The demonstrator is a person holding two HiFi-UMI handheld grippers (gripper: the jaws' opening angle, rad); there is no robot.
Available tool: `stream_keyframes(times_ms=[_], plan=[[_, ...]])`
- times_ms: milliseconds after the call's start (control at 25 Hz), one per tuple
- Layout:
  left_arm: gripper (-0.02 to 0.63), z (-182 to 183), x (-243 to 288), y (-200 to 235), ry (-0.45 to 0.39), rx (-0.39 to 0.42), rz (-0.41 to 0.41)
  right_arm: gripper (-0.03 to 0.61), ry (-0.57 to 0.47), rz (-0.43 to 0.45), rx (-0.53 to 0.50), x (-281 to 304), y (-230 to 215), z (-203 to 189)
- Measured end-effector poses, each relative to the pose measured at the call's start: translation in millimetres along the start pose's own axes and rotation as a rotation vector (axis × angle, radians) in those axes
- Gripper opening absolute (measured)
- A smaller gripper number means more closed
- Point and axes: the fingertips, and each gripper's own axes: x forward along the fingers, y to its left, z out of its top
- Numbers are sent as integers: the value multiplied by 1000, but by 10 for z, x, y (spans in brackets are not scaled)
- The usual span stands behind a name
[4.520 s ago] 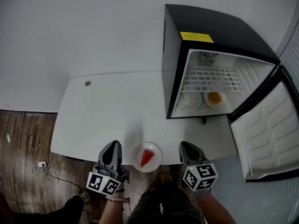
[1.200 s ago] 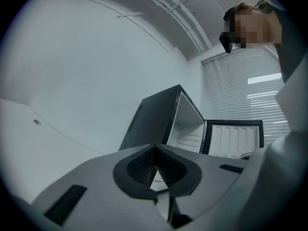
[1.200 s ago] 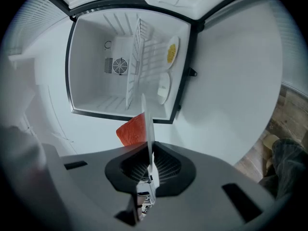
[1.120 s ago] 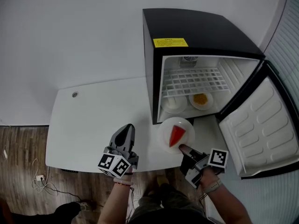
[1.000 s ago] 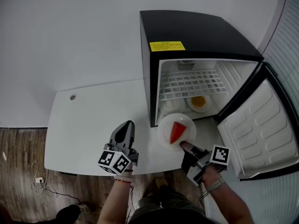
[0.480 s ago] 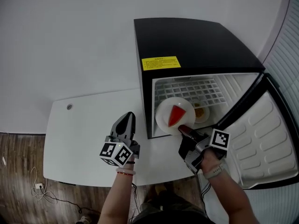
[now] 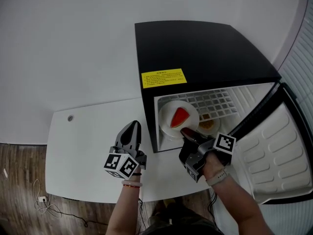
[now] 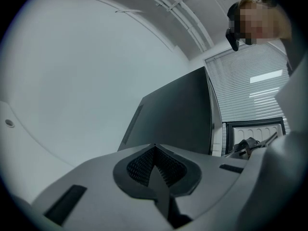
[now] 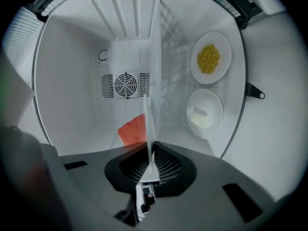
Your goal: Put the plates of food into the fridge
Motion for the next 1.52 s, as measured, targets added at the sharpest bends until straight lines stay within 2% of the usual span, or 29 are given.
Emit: stream_keyframes(times_ms=[280, 560, 720, 800, 1040, 1320, 1440, 1520], plan=[[6, -6, 23, 3, 3, 0, 4, 20, -32, -20, 34, 120, 12, 54], [6, -23, 12, 1, -3, -3, -2, 21, -25, 16, 64, 192, 25, 80], [6, -62, 1, -2, 6, -8, 4, 25, -22, 13, -50, 181, 49, 88], [6, -77, -14, -9, 10, -10, 11, 113, -24, -5, -108, 155, 28, 98], [6, -115, -91, -26, 27, -9, 16, 208, 14, 19, -206, 0, -5, 22], [6, -124, -228, -91, 47, -3, 19, 210, 56, 58, -376, -311, 1, -183], [6, -121, -312, -133, 46, 3, 7, 210, 54, 54, -465, -472, 4, -250], [6, -135, -390, -173, 52, 4, 3, 209, 42, 19, -535, -600, -30, -269]])
